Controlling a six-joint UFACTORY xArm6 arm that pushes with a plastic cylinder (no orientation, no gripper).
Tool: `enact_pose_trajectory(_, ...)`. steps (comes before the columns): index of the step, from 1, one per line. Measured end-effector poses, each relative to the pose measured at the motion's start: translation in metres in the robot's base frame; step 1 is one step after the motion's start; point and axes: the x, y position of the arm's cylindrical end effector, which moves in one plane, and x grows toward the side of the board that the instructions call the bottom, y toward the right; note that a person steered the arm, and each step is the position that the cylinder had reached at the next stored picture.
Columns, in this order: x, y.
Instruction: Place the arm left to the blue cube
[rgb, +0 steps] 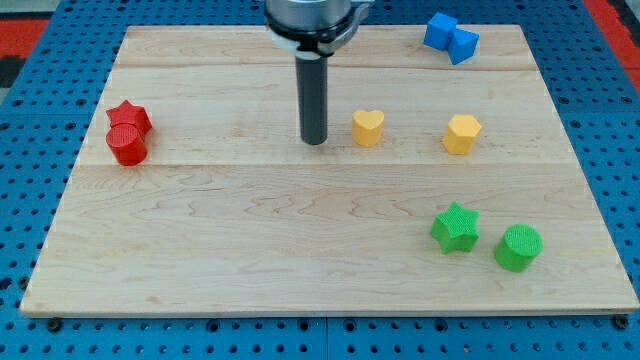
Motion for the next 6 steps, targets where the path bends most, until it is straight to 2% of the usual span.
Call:
enact_pose_trajectory(1, -0.008, 0.067)
enact_pose_trajectory(2, -0.004, 0.023)
enact_pose_trajectory(3, -0.066, 0.0)
enact_pose_trajectory(4, -0.139, 0.018)
enact_pose_trajectory(5, -0.192, 0.05)
enact_pose_trajectory(6, -0.205, 0.069)
